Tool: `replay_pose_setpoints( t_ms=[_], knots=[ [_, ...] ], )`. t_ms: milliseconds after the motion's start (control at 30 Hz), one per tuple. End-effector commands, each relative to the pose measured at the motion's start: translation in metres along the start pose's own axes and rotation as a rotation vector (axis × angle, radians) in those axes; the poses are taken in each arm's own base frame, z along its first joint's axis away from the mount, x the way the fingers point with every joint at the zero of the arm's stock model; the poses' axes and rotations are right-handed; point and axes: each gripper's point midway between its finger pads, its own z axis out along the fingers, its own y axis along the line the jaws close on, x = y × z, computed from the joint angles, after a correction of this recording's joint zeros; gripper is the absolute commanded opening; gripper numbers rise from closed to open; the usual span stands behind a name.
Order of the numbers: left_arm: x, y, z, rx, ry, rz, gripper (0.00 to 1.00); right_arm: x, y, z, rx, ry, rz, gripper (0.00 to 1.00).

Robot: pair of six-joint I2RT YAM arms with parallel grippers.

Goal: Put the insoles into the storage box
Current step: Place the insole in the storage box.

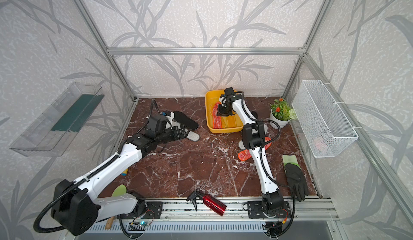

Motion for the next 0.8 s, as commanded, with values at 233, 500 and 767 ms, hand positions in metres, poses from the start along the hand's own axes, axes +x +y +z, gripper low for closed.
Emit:
replay_pose_setpoints(
  t_ms=[233,500,767],
  knots=[
    [-0.005,-0.004,-0.005,0.022,-0.022,0.006,0.99,-0.012,0.016,-0.033,0.018,-0.042,-0.043,0.31],
    [-0.005,-0.004,-0.006,0.022,-0.022,0.004,0.99,-0.013,0.02,-0.034,0.001,-0.045,-0.038,0.32],
    [-0.004,-0.004,-0.003,0.027,-0.018,0.002,0.99,-0.017,0.036,-0.035,-0.066,-0.06,0.031,0.33]
  ],
)
